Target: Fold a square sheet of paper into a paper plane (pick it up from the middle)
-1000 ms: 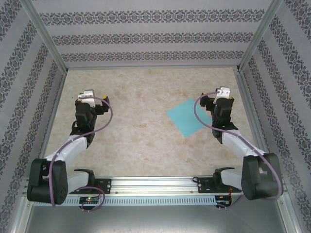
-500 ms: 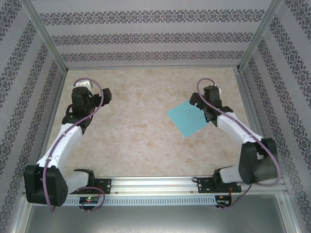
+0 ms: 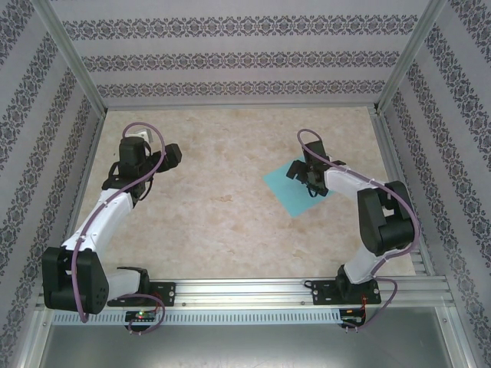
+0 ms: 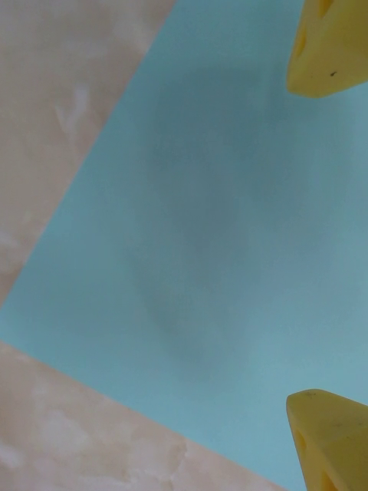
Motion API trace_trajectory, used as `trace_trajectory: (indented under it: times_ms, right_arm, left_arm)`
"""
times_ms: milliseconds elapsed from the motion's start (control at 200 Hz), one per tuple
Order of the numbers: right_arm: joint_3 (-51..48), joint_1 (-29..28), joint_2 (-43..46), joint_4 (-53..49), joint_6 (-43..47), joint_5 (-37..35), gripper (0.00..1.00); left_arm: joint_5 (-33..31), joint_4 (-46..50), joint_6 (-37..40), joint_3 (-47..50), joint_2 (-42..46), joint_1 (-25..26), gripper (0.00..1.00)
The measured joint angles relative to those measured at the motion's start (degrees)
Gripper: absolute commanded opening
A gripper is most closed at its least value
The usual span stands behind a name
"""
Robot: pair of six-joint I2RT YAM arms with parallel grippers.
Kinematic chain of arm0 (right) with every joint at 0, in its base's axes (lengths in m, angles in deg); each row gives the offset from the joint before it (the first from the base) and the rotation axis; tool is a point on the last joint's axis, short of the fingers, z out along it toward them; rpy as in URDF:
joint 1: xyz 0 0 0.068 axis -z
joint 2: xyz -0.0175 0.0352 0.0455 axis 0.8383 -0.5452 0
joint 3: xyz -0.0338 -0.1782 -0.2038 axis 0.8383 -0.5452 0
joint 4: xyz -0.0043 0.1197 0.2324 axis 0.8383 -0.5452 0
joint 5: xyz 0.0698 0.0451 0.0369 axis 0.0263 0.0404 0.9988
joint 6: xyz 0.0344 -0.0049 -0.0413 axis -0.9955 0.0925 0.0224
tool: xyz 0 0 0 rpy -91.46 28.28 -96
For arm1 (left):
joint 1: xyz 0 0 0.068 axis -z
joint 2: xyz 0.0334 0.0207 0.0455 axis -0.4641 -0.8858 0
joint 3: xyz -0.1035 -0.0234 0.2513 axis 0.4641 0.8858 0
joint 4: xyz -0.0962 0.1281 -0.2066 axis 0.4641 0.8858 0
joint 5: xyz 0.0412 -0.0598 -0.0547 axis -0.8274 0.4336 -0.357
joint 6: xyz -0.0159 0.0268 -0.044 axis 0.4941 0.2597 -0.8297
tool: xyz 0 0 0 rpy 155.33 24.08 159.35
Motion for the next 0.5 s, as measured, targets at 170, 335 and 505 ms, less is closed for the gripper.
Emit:
trace_trajectory:
  times_ms: [170, 335, 505]
  right_arm:
    - [1.16, -1.79, -3.56, -0.20, -1.42, 0.48, 0.97]
    - [1.73, -4.42, -3.87, -0.46, -3.85, 0.59, 0.97]
    - [1.66, -8.52, -3.87, -0.52, -8.28, 0.70, 0.97]
  left_arm:
    - [2.21, -0.15, -1.55, 0.02, 0.00, 0.00, 1.00]
    - [3.78, -2.32, -4.35, 1.14, -0.09, 0.26, 1.00]
    - [4.44, -4.20, -8.44, 4.46, -1.33, 3.45, 1.00]
